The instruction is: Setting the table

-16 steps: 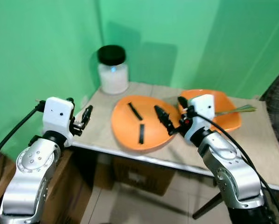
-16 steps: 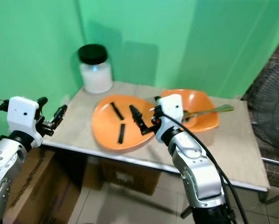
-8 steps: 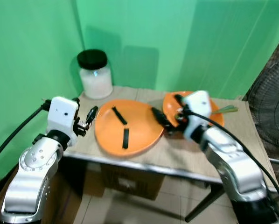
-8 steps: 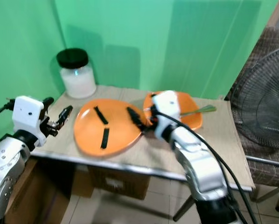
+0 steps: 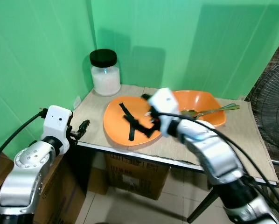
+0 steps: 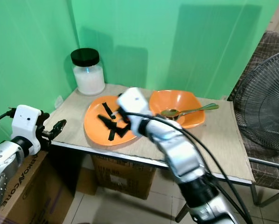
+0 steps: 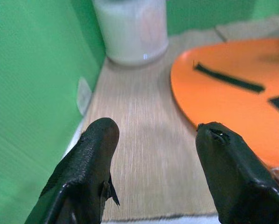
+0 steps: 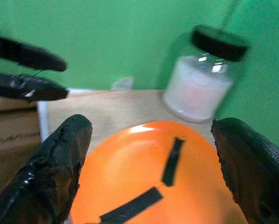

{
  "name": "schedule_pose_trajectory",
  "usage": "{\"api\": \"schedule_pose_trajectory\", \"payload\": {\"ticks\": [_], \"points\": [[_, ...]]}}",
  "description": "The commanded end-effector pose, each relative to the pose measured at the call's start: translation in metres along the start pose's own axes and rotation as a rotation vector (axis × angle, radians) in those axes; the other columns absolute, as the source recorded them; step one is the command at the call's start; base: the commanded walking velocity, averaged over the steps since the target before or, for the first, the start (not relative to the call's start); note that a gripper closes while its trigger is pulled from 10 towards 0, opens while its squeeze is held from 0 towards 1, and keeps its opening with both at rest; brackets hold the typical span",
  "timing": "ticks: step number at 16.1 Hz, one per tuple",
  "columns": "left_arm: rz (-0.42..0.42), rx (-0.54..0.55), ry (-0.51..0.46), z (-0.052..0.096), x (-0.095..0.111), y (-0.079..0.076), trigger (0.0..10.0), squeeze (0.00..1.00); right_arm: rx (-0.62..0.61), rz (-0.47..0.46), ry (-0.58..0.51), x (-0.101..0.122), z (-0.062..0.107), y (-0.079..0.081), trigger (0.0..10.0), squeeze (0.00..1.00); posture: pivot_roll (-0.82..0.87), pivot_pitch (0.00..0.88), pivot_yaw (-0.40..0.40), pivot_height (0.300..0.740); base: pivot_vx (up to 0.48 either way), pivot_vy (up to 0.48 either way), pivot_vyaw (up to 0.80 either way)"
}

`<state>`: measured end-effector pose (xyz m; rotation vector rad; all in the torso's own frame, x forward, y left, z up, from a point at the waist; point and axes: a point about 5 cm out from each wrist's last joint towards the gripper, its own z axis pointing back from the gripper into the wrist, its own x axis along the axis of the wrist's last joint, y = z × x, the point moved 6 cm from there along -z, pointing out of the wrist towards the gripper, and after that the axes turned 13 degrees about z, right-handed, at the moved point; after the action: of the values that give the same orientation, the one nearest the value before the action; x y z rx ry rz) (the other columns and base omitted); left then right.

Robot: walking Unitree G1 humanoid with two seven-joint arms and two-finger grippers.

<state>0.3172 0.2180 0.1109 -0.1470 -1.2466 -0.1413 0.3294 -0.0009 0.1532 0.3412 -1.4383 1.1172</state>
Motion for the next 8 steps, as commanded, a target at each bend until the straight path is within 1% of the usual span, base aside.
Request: {"api": "schedule_pose_trajectory", "payload": {"ticks": [1, 2, 3, 5, 6, 7, 8], "points": [[-0.004, 0.005, 0.020, -0.003, -0.001, 0.008, 10.0, 0.00, 0.075, 0.099, 0.013, -0.003, -0.012, 0.012, 10.0, 0.00, 0.12, 0.000, -0.004, 0.740, 0.000, 0.000, 0.00], [0.006, 0.013, 0.038, -0.005, -0.004, 0.014, 10.0, 0.00, 0.112, 0.136, 0.008, -0.001, -0.022, 0.019, 10.0, 0.00, 0.12, 0.000, -0.003, 0.740, 0.000, 0.000, 0.00], [0.008, 0.011, 0.045, -0.007, -0.005, 0.017, 10.0, 0.00, 0.125, 0.159, 0.005, 0.000, -0.030, 0.021, 10.0, 0.00, 0.12, 0.000, -0.004, 0.740, 0.000, 0.000, 0.00], [0.006, -0.009, 0.048, -0.014, -0.004, 0.017, 10.0, 0.00, 0.159, 0.265, 0.049, -0.005, -0.044, 0.025, 10.0, 0.00, 0.12, 0.000, -0.010, 0.740, 0.000, 0.000, 0.00], [0.010, -0.032, 0.044, -0.019, -0.001, 0.013, 10.0, 0.00, 0.187, 0.351, 0.086, -0.010, -0.051, 0.029, 10.0, 0.00, 0.12, 0.000, -0.007, 0.740, 0.000, 0.000, 0.00], [0.013, -0.046, 0.045, -0.022, 0.000, 0.010, 10.0, 0.00, 0.194, 0.387, 0.114, -0.014, -0.055, 0.031, 10.0, 0.00, 0.12, 0.000, -0.006, 0.740, 0.000, 0.000, 0.00], [0.015, -0.083, 0.052, -0.026, -0.001, 0.004, 10.0, 0.00, 0.202, 0.422, 0.153, -0.020, -0.061, 0.034, 10.0, 0.00, 0.12, 0.000, -0.003, 0.740, 0.000, 0.000, 0.00]]}}
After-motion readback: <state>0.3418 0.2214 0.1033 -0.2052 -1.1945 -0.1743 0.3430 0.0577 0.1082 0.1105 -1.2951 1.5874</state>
